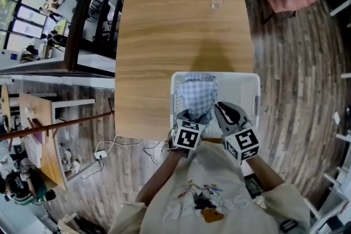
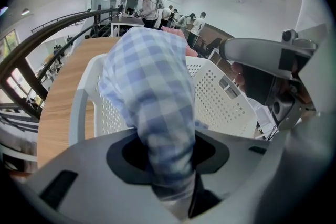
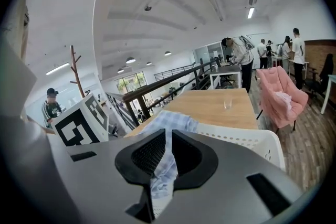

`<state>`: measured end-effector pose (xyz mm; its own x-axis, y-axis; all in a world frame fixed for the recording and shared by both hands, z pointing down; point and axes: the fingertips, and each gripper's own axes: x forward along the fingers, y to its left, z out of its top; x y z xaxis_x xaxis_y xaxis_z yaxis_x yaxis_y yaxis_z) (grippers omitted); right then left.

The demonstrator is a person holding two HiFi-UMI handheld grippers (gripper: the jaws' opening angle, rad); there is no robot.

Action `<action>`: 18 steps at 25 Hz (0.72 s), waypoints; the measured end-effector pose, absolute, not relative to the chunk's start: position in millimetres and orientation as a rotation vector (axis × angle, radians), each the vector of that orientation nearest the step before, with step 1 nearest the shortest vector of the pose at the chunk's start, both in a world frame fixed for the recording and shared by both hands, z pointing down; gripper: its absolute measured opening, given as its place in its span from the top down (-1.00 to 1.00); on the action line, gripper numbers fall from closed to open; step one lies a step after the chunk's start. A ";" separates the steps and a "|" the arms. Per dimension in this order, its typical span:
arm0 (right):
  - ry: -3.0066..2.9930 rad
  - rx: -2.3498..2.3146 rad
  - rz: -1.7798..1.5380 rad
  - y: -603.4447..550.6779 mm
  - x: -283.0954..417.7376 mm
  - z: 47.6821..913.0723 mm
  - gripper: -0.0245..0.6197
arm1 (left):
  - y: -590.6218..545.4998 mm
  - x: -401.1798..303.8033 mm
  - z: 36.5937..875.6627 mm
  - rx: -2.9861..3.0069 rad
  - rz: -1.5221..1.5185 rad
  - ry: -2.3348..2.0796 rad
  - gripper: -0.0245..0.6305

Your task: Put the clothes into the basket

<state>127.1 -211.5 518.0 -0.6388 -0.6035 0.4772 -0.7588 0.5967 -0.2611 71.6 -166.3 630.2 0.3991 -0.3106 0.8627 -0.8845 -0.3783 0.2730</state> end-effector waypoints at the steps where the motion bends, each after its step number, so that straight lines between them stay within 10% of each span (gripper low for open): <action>1: -2.485 1.106 0.649 -212.7 127.7 520.0 0.77 | -166.4 72.6 632.4 1.885 0.952 -1.019 0.40; 18: -2.424 1.131 0.774 -229.2 124.2 557.4 0.77 | -170.7 84.8 663.6 1.840 1.007 -0.913 0.40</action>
<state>124.2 -229.2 557.4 -0.6174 -0.5875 0.5231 -0.7820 0.5307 -0.3269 84.8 -170.7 663.6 0.4146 -0.2001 0.8878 -0.8640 -0.3927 0.3150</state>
